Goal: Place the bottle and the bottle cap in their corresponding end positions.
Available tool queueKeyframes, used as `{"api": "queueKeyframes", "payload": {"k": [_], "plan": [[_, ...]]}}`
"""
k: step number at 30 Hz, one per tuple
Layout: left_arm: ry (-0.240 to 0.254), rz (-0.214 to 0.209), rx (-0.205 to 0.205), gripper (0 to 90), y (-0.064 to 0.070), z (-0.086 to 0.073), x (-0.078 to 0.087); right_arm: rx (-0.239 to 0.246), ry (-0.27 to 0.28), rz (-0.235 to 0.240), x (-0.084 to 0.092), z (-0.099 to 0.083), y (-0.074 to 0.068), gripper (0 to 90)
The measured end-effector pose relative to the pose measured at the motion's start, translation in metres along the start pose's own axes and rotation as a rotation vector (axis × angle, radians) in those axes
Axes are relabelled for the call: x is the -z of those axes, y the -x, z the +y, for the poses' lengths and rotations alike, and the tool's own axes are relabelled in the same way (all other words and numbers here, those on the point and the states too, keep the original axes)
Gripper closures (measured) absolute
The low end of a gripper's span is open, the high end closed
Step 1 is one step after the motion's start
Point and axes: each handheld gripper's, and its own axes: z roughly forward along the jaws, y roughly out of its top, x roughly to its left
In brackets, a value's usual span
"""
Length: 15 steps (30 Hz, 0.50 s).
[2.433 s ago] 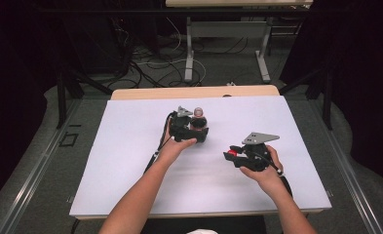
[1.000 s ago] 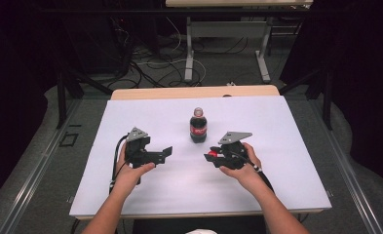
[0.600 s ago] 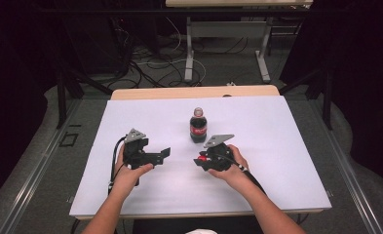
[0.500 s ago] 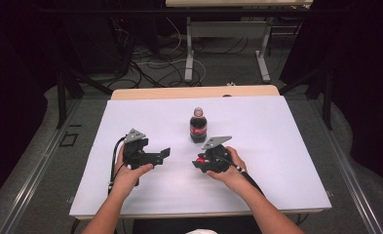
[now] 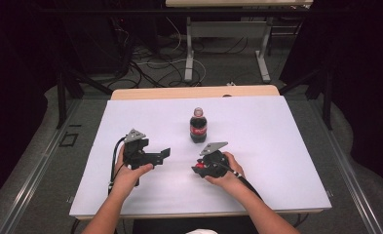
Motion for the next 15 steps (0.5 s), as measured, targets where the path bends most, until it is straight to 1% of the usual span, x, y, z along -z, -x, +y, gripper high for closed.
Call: {"api": "queueKeyframes", "payload": {"k": [1,2,3,4,5,6,7,8,9,10,11,12,15], "plan": [[0.002,0.0,0.008,0.9,0.0004,-0.0004,-0.0004,-0.003,-0.017,0.003,0.0008,-0.0003,-0.0002,61.0],[0.002,0.0,0.008,0.9,0.0002,-0.0005,-0.0005,0.002,0.004,0.001,-0.0013,-0.0014,0.0003,61.0],[0.007,0.002,0.01,0.9,0.0004,-0.0009,-0.0008,0.001,0.002,-0.001,-0.0013,-0.0021,0.0005,61.0],[0.004,0.003,0.009,0.9,0.0003,-0.001,-0.0007,0.012,-0.011,0.006,-0.0008,-0.0024,0.0019,61.0],[0.005,0.003,0.009,0.9,0.0001,-0.0011,-0.0008,-0.012,-0.002,0.002,-0.0017,-0.0034,0.0003,61.0],[0.004,0.006,0.004,0.9,-0.0004,-0.0011,-0.0007,0.0,-0.002,-0.003,-0.0026,-0.004,0.0009,60.9],[0.005,0.004,0.012,0.9,-0.0001,-0.0012,-0.0008,0.008,-0.007,0.002,-0.0033,-0.0041,0.0008,60.9],[0.006,0.004,0.01,0.9,-0.0002,-0.0013,-0.0008,0.005,-0.023,0.003,-0.0026,-0.0042,0.0,60.9],[0.003,0.005,0.013,0.9,-0.0003,-0.0013,-0.0007,0.007,-0.024,0.004,-0.0027,-0.0044,-0.0003,60.9],[0.003,0.005,0.013,0.9,-0.0005,-0.0013,-0.0008,0.011,-0.012,-0.002,-0.0039,-0.0046,-0.0003,60.8],[0.006,0.004,0.015,0.9,-0.0006,-0.0015,-0.0011,0.033,-0.01,0.007,-0.0046,-0.0047,0.0006,60.8],[0.007,0.005,0.016,0.9,-0.0007,-0.0016,-0.0012,0.018,-0.013,0.0,-0.0045,-0.0048,-0.0005,60.8],[0.007,0.006,0.016,0.9,-0.001,-0.0017,-0.0013,0.016,-0.027,0.011,-0.0041,-0.0043,-0.0002,59.8]]}}
